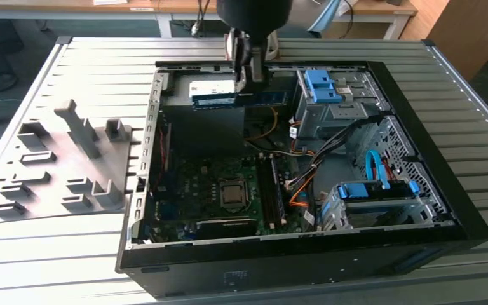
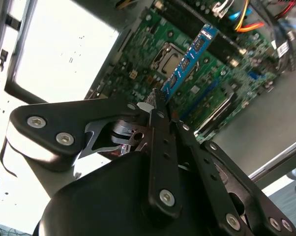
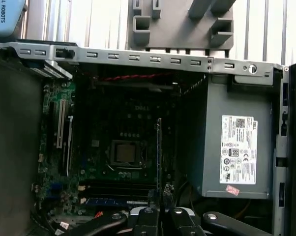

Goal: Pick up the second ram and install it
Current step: 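Pick up the second ram and move it above second insertion slot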

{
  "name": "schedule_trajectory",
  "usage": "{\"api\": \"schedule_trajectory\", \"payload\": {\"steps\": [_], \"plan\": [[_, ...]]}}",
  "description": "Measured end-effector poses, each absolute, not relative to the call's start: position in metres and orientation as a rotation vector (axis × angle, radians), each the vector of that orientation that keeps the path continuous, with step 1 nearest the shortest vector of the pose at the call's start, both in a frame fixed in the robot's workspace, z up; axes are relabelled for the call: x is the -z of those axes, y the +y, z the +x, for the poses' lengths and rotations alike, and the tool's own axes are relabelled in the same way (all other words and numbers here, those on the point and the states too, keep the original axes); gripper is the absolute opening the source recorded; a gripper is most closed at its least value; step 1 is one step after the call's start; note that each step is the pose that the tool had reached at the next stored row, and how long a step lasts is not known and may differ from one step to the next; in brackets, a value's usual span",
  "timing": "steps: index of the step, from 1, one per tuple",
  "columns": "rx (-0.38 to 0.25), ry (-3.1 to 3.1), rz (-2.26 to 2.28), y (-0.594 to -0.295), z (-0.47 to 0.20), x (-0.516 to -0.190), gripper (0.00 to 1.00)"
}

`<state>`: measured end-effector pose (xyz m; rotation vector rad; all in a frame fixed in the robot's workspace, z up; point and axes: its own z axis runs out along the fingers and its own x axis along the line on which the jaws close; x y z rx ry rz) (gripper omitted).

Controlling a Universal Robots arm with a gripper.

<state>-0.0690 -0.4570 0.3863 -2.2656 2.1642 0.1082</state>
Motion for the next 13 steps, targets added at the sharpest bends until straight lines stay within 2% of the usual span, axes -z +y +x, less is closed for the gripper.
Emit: {"api": "schedule_trajectory", "payload": {"steps": [13], "plan": [[-0.109,2.164,-2.266,-0.457,-0.029,-0.382,0.14]]}}
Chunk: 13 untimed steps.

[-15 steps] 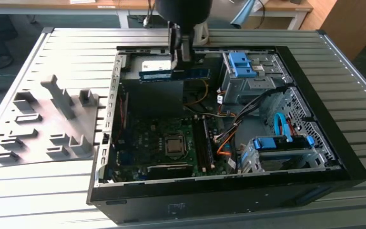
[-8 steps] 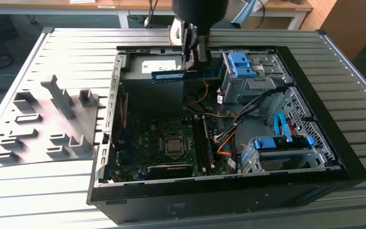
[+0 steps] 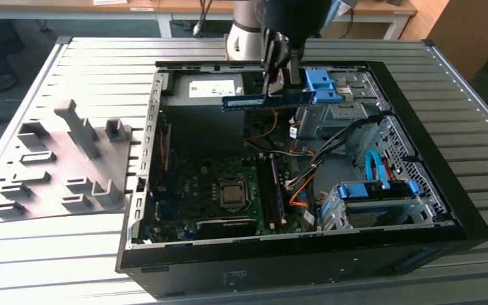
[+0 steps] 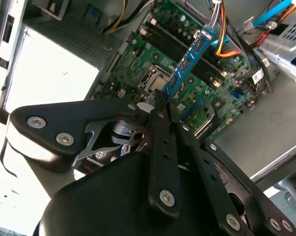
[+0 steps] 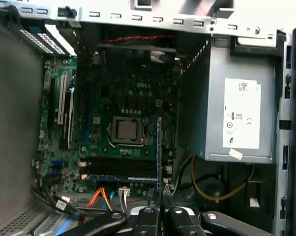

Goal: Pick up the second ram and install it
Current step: 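Pick up the second ram and move it above second insertion slot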

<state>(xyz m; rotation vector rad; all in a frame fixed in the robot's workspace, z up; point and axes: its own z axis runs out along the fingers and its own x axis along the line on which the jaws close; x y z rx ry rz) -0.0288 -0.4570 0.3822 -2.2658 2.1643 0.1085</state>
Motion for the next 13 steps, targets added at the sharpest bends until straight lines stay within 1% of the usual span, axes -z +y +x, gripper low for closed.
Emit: {"api": "schedule_trajectory", "payload": {"steps": [7,13], "plan": [[-0.109,2.164,-2.265,-0.457,-0.029,-0.382,0.14],[-0.117,2.160,-2.261,-0.468,-0.029,-0.381,0.14]]}}
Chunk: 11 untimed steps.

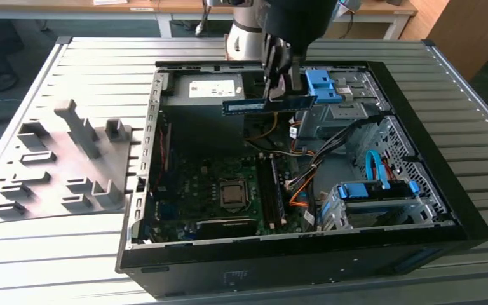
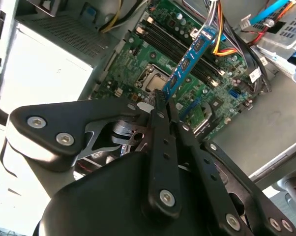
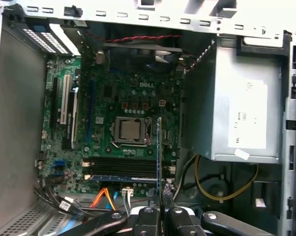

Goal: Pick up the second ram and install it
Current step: 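Pick up the second ram and move it above second insertion slot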

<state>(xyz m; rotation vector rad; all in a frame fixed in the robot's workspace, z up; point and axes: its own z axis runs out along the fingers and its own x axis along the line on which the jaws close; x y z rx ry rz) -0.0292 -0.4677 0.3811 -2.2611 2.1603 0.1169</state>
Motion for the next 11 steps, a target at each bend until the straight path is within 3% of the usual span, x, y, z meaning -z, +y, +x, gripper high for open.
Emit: {"api": "schedule_trajectory", "payload": {"steps": [11], "plan": [[-0.121,2.159,-2.258,-0.493,-0.031,-0.375,0.14]]}}
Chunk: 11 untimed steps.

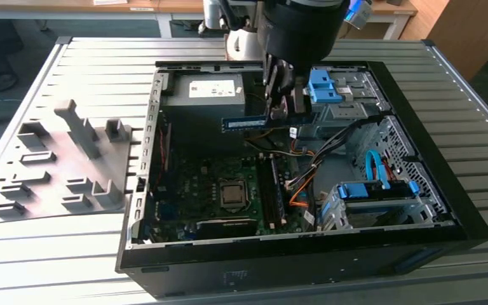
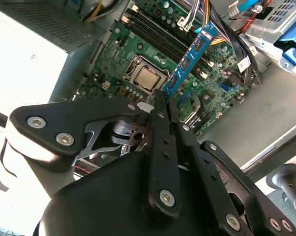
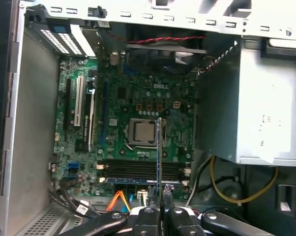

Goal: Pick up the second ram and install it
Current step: 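Pick up the second ram and move it above second insertion slot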

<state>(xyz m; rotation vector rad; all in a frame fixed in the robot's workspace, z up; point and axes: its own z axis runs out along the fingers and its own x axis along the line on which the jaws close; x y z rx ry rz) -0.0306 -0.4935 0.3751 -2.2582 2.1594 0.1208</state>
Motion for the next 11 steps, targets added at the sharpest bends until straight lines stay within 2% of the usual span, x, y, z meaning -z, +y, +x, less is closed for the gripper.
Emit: {"api": "schedule_trajectory", "payload": {"steps": [11], "plan": [[-0.121,2.160,-2.258,-0.4985,-0.0306,-0.3658,0.14]]}}
